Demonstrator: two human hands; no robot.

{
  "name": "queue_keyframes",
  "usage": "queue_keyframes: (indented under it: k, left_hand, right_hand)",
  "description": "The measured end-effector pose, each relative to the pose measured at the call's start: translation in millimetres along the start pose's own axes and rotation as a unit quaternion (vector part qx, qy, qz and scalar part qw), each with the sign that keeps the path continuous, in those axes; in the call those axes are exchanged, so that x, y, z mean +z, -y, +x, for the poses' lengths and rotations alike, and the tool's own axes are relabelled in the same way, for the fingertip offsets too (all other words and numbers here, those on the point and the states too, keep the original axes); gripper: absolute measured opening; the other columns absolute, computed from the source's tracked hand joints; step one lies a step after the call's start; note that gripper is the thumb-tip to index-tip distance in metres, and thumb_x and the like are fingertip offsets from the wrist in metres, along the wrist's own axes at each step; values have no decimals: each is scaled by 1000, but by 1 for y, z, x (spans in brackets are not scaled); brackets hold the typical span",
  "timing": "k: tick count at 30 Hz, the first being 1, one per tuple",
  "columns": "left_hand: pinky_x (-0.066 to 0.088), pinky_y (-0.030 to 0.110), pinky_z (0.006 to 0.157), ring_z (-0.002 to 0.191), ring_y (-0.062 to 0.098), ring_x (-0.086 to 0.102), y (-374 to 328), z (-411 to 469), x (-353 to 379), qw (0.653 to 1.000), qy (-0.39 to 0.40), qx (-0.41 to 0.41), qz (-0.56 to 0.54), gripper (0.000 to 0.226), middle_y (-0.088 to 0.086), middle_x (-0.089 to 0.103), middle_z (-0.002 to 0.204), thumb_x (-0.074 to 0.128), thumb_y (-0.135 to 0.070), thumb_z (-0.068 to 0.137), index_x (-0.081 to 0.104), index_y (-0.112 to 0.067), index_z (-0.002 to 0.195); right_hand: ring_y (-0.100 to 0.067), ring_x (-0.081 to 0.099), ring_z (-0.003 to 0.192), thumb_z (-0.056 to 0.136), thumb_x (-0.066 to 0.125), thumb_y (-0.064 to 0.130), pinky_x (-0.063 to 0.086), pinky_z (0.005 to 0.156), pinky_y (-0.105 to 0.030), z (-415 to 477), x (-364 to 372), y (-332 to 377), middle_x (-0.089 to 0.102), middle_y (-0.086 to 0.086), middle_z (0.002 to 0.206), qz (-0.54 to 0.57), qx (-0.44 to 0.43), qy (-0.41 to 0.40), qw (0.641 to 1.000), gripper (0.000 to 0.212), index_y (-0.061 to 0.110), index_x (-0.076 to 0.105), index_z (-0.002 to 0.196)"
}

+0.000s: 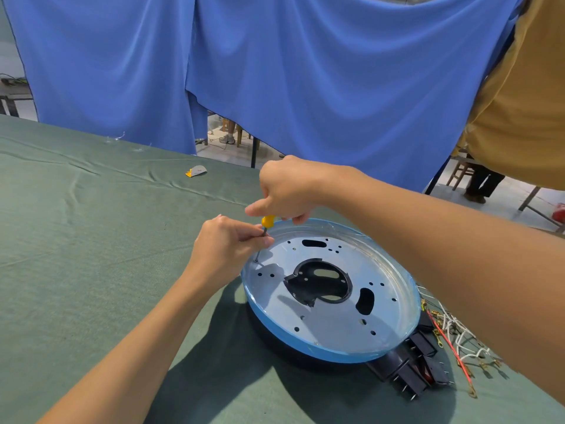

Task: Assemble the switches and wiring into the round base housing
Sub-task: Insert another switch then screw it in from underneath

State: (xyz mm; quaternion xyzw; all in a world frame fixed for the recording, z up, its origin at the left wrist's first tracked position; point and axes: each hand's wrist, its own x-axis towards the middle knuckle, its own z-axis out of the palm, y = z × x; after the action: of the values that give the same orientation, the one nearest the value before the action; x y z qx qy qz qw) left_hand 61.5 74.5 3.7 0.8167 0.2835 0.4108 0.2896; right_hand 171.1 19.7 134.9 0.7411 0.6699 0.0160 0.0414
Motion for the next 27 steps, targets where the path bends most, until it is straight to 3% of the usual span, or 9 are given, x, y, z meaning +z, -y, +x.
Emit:
queue_keyframes:
  k: [2,7,11,14,18,21,23,25,27]
  left_hand:
    - [17,14,104,81,19,68,2,2,-2,999,25,14,14,7,1,77,81,74,-18,85,81,-16,83]
    - [6,-1,98,85,36,65,2,2,-1,998,40,17,38,11,12,74,78,72,-20,88,79,-14,83]
    - [17,23,111,83,29,67,1,2,1,1000,2,7,19,3,2,76,76,78,-18,82,80,-16,81]
    - [8,7,104,89,26,70,1,3,-1,999,46,16,16,10,3,77,80,70,-16,89,79,-15,87]
    - [12,10,104,90,23,70,1,1,1,1000,16,14,22,5,-2,77,84,76,-20,83,80,-17,86]
    - [14,-3,91,80,31,65,1,2,0,999,-24,2,24,4,2,76,74,83,-20,75,81,-18,78]
    - [14,-1,92,82,34,64,2,3,-2,999,-6,8,30,3,6,75,74,78,-19,81,81,-17,80]
    - [7,2,98,86,29,68,4,4,-4,999,29,22,33,8,5,76,77,72,-19,87,80,-18,83]
    - [9,9,104,89,26,69,2,3,-3,998,37,29,35,10,3,77,80,70,-21,89,80,-19,87]
  right_hand:
    - [-11,63,53,88,66,38,46,47,-24,0,-1,-1,63,-7,80,-12,-28,-9,999,27,15,57,78]
    - [-20,58,65,91,58,36,34,45,-24,1,5,0,56,0,48,-7,6,-40,999,40,14,42,63]
    - [-13,65,51,88,65,41,44,44,-24,1,1,2,63,-6,71,-7,-15,-32,999,31,13,58,77]
    - [-10,61,44,91,60,17,45,39,-23,3,2,3,62,-12,74,-28,-47,-59,997,17,11,58,76]
    - [-17,53,34,102,46,31,37,39,-20,1,8,3,45,-8,61,-32,-21,-81,996,43,13,39,63]
    - [-21,65,48,97,53,39,46,47,-25,0,3,4,57,-10,69,-20,-33,-30,999,38,9,55,74]
    - [-13,67,53,91,61,28,53,51,-27,-1,-1,5,68,-10,84,-34,-52,4,998,20,8,66,90]
    - [-9,63,54,89,63,20,57,55,-32,-2,-1,3,68,-9,81,-31,-48,-18,998,10,11,64,85]
    - [-16,64,56,90,61,28,54,51,-31,-3,2,2,65,-8,64,-5,-25,-38,999,26,13,53,71]
